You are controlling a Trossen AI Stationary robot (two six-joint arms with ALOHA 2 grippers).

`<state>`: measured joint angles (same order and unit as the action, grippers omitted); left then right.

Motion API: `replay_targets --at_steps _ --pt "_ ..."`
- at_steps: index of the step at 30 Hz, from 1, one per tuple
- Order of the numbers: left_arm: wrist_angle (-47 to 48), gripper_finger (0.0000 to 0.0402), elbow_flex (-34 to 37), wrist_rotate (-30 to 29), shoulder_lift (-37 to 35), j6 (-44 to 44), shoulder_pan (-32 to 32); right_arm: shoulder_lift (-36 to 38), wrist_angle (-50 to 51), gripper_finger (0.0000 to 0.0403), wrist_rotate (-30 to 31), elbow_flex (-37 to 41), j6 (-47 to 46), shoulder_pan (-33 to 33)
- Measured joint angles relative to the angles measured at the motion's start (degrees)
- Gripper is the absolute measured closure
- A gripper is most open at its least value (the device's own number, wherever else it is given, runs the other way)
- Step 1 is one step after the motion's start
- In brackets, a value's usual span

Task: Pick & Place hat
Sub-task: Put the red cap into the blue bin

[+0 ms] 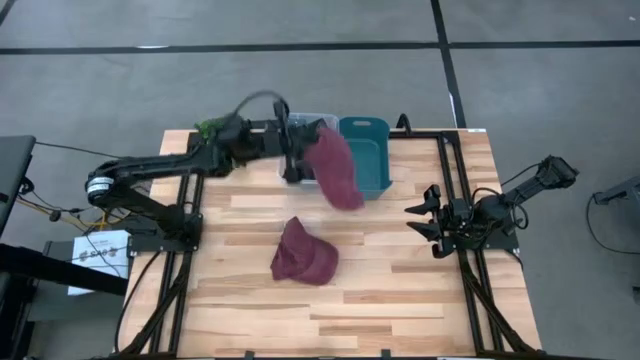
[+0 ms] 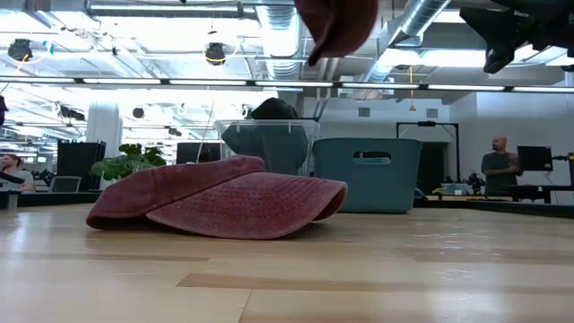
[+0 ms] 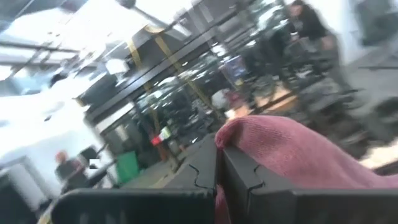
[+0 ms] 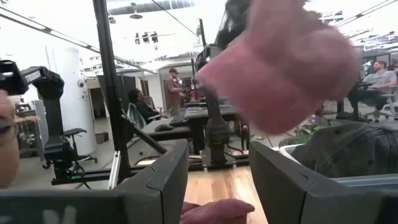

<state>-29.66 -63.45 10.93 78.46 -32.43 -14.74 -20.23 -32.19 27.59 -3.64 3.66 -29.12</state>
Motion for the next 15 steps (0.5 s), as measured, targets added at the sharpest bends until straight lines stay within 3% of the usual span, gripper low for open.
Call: replay_targets --at_steps 7,15 --pt "-0.61 0.0391 -2.25 4.85 6.36 7.12 -9.79 0.0 0.22 0.0242 1.34 0.0 0.93 0.0" --pt "-4.12 0.0391 -7.27 9.46 18.92 10.67 -10.51 -0.01 0.5 0.0242 2.85 0.0 1.39 0.0"
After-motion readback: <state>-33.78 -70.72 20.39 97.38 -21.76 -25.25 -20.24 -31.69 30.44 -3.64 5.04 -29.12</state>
